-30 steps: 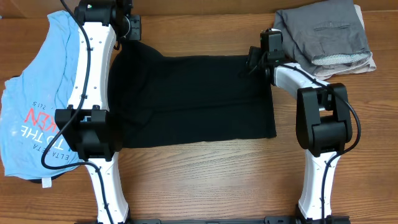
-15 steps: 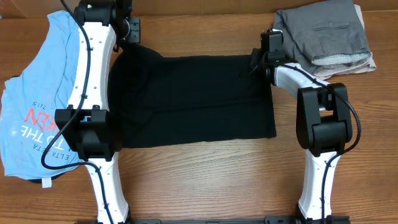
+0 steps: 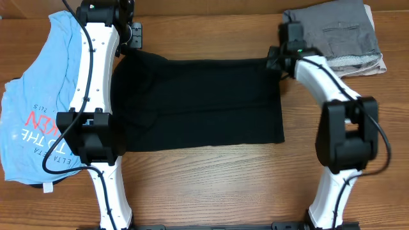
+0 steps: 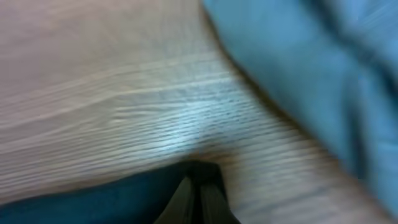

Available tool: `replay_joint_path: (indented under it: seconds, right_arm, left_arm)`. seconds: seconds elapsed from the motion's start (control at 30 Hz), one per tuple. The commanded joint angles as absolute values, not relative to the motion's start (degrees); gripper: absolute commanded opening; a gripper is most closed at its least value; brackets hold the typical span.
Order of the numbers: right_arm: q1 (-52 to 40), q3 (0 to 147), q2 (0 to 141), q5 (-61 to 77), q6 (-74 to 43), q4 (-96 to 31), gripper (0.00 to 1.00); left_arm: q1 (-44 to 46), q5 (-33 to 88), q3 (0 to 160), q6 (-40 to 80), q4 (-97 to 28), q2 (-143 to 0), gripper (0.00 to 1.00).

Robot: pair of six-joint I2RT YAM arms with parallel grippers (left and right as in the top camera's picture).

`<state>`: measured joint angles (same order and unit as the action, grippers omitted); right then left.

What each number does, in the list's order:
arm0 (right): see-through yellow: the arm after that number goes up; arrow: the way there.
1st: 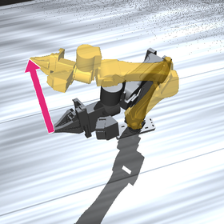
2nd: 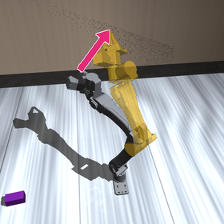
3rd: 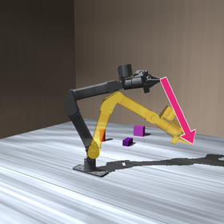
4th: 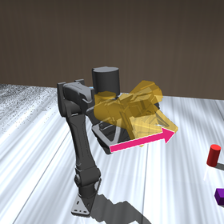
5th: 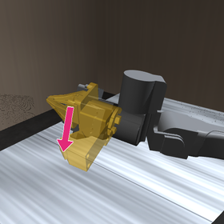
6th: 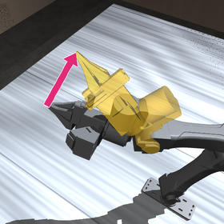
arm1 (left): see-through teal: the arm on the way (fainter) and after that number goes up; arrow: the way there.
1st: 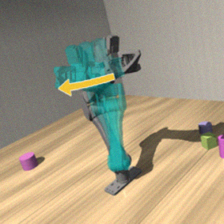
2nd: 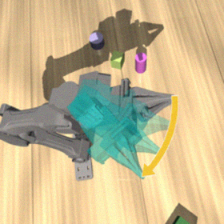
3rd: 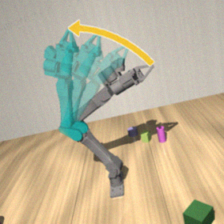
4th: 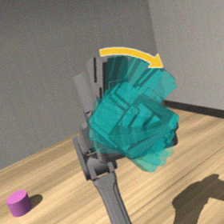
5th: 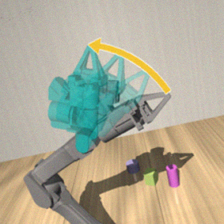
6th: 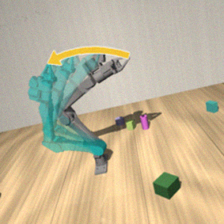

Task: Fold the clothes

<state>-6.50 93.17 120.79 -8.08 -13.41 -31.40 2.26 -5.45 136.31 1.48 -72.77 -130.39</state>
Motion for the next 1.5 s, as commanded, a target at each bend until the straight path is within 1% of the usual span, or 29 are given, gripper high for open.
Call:
replay_joint_path:
  seconds: [0.0,0.13,0.3,0.5,0.7,1.0,1.17,1.37,1.43,1.47]
  right_arm:
    - [-6.2,95.4,114.4,-6.0,-13.1,-34.9,0.04]
    - [-6.2,95.4,113.5,-2.0,-13.1,-41.5,0.04]
    - [-5.3,95.4,113.5,1.8,-13.8,-54.0,0.04]
    - [-2.3,95.4,113.5,6.5,-13.7,-60.4,0.04]
    - [-0.5,95.2,113.5,9.3,-11.9,-61.6,0.04]
    - [-0.5,93.4,113.6,9.1,-11.7,-64.6,0.04]
    - [-0.5,90.6,113.6,9.1,-11.8,-66.8,0.04]
    - [-0.5,87.4,113.9,9.1,-11.8,-67.4,0.04]
    - [-0.5,86.2,113.9,9.1,-11.7,-67.4,0.15]
    - [-0.5,85.7,113.9,9.1,-11.2,-67.5,0.27]
  left_arm:
    - [2.2,-6.4,136.6,1.7,-74.8,-127.1,0.04]
    - [2.2,-6.4,136.6,1.7,-79.5,-126.5,0.04]
    - [2.2,-6.6,136.6,1.6,-88.2,-126.5,0.04]
    - [2.1,-8.1,136.0,1.9,-96.9,-126.5,0.04]
    - [0.2,-10.2,128.1,4.4,-96.4,-126.7,0.04]
    - [-2.9,-10.6,113.2,4.5,-85.9,-126.7,0.04]
    - [-3.0,-11.0,108.2,4.3,-82.4,-126.7,0.04]
    - [-3.0,-11.6,104.2,4.3,-82.0,-126.7,0.04]
    - [-3.0,-12.3,102.7,4.3,-82.2,-126.7,0.20]
    - [-3.0,-12.3,102.2,4.3,-82.5,-126.7,0.34]
